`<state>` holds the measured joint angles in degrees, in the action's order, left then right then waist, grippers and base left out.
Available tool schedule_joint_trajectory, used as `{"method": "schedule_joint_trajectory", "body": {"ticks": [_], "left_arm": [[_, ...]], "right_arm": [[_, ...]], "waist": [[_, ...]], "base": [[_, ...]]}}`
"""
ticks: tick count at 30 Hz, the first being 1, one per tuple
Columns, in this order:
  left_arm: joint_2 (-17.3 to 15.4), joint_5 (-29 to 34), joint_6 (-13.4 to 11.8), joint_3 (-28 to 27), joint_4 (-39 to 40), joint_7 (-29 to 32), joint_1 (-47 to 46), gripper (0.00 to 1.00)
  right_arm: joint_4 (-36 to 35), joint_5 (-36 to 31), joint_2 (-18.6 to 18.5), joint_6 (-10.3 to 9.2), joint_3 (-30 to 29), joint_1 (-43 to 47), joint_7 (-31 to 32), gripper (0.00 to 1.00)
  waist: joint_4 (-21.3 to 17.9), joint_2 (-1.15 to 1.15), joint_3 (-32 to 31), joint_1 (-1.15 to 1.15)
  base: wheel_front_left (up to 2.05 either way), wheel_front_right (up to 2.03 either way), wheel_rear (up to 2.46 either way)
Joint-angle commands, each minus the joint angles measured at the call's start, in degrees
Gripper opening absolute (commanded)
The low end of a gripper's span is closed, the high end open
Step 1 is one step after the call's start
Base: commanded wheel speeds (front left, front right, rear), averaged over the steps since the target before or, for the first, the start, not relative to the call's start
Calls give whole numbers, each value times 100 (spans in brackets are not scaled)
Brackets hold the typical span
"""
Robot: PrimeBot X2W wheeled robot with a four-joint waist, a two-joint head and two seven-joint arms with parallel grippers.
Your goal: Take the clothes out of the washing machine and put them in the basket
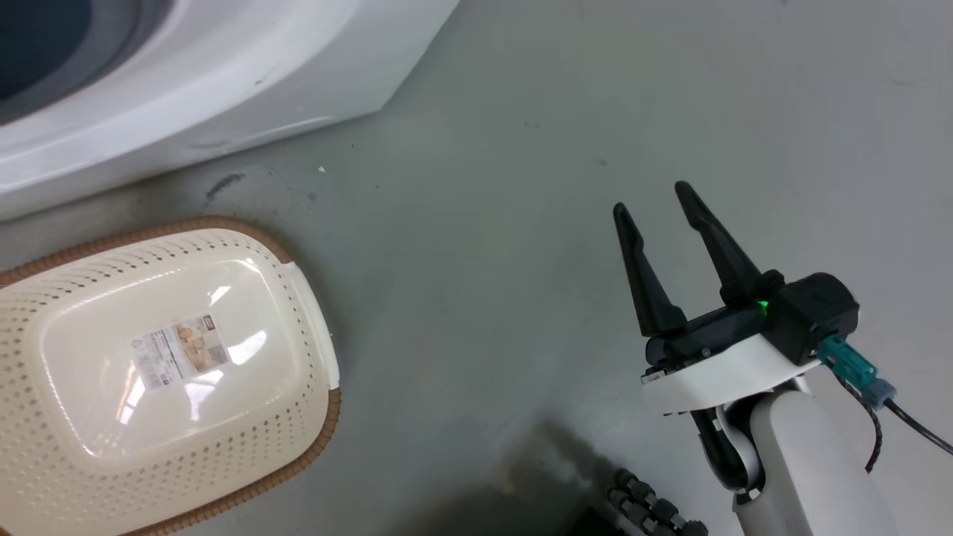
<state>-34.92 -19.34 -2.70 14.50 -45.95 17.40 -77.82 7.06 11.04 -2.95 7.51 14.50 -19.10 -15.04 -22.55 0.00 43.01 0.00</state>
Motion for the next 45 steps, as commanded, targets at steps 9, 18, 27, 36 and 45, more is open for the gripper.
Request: {"method": "schedule_joint_trajectory", "body": {"ticks": [9, 18, 27, 36, 45], "left_arm": [[493, -225, 97, -95, -341, -2076, 1011, 0], [987, -473, 280, -179, -942, -3106, 1793, 0], [1351, -511, 448, -449, -520, -3270, 2769, 0], [1674, -332, 451, -864, 509, -3272, 3898, 0], [2028, -161, 359, -1071, 2116, -3273, 5186, 0]], "right_arm": [[164, -220, 11, -4, -304, 248, 31, 100], [180, -427, 9, -4, -518, 698, 267, 100], [18, -605, 9, -4, -777, 1292, 583, 100], [-210, -701, 10, -4, -957, 1771, 854, 100], [-428, -760, 12, -4, -1168, 2109, 1029, 100]], "waist": [[331, 0, -1071, 0], [626, 0, -2058, 0], [959, 0, -3131, 0], [1204, 0, -3841, 0], [1463, 0, -4225, 0]], "base": [[0, 0, 0], [0, 0, 0], [0, 0, 0], [0, 0, 0], [0, 0, 0]]}}
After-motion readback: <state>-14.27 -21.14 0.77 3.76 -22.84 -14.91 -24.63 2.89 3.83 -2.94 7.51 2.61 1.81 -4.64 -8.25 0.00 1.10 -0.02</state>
